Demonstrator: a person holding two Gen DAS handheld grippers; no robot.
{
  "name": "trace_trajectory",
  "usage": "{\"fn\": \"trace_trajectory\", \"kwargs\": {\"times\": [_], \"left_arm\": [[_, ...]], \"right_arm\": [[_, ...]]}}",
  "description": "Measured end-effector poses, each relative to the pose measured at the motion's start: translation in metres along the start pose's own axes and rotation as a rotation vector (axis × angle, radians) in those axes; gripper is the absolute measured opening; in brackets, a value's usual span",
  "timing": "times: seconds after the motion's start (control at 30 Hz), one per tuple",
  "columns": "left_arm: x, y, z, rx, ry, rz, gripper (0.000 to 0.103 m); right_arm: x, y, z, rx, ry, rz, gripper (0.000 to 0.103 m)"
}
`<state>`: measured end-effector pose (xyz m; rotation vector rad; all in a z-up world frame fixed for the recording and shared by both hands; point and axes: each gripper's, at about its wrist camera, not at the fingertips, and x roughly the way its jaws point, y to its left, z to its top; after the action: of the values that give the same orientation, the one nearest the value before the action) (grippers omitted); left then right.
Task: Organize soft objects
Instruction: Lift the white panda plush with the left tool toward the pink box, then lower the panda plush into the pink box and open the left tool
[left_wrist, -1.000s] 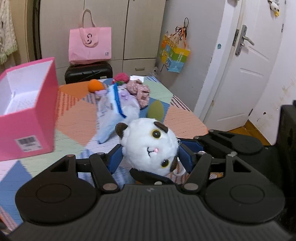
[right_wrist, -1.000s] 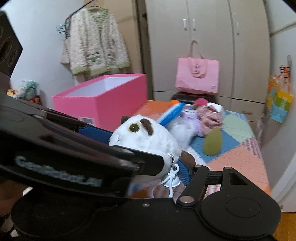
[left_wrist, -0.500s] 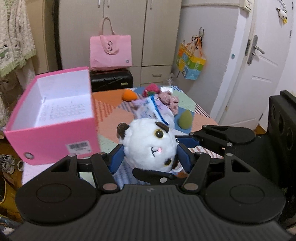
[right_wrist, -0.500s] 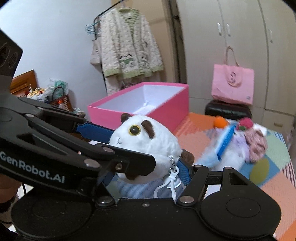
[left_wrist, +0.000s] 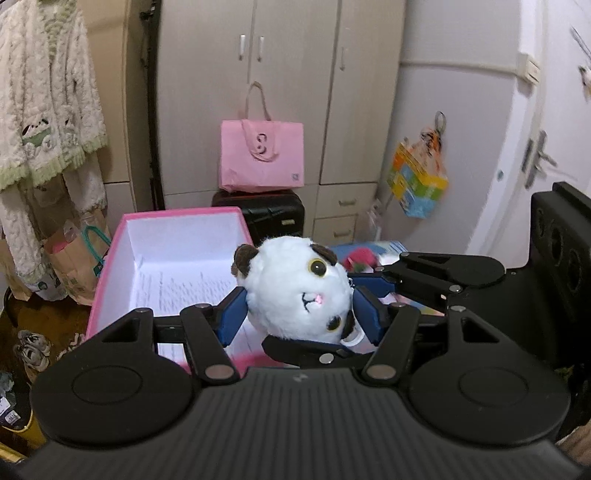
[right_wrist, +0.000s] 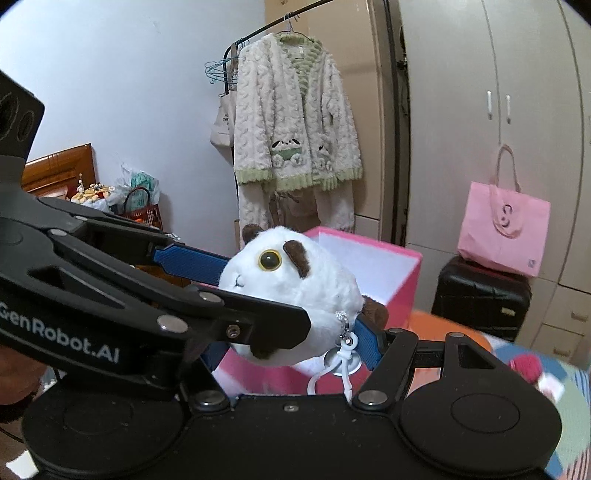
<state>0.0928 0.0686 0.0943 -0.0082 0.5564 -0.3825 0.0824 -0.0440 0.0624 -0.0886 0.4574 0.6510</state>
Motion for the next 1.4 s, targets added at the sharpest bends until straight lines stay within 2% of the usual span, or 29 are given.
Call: {"fn": "trace_trajectory", "kwargs": {"times": [0.27,0.43,0.53,0.7,0.93,1.1,1.2,1.27,1.4], "left_arm": [[0.060,0.053,0.032,-0.086,0.018,0.030,0.061],[0.113,0.086,0.037,-0.165,0.076,0.078,0.061],[0.138,0.103,0.036,-0.215,0.111,0.080,0.061],[0.162,0.124,0.031,-0.292,0.151,0.072,0.061],[0.186,0.139,0.023,-0.400,0.208,0.004,0.060],[0.189,0.142,0.022,-0.409,0.201,0.016,0.061],[0.180,0.137,0.025,-0.349,0.180,0.080,0.065],[0.168,0.131,0.026,-0.295,0.153,0.120,0.070],[0.141,0.125,0.028,-0.228,0.128,0.129,0.073]], "right_arm": [[0.078,-0.037,0.039,0.025,0.064,0.054,0.073],[0.139,-0.058,0.046,-0.001,0.149,0.074,0.073],[0.174,-0.070,0.046,-0.021,0.212,0.075,0.073],[0.206,-0.080,0.043,-0.035,0.271,0.083,0.073],[0.222,-0.072,0.041,-0.137,0.333,-0.024,0.073],[0.225,-0.078,0.041,-0.126,0.335,-0.041,0.074],[0.218,-0.074,0.043,-0.149,0.314,-0.057,0.080],[0.210,-0.073,0.045,-0.148,0.302,-0.057,0.080],[0.187,-0.068,0.048,-0.149,0.286,-0.057,0.080]]}}
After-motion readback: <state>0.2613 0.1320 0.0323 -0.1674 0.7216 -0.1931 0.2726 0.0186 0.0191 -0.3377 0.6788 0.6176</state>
